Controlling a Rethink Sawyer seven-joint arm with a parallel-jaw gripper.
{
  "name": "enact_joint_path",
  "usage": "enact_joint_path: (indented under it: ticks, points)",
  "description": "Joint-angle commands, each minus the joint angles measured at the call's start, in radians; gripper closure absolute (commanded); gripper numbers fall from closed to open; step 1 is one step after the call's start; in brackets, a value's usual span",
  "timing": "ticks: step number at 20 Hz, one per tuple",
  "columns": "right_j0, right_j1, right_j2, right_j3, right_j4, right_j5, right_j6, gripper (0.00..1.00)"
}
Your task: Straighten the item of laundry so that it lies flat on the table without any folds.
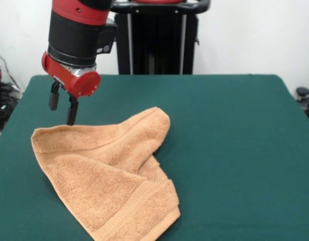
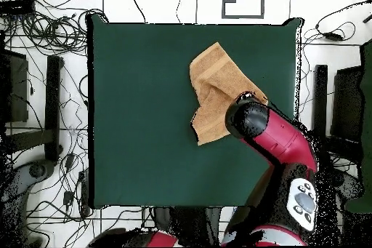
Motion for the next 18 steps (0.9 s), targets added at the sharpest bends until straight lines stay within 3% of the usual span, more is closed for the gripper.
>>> enact_joint_path:
  ticks: [1,18]
  points:
    - [0.016,0.093,0.145,0.007,0.001,-0.044,0.161,0.0]
    - [-0.015,0.115,0.167,0.0,-0.009,-0.062,0.129,0.0]
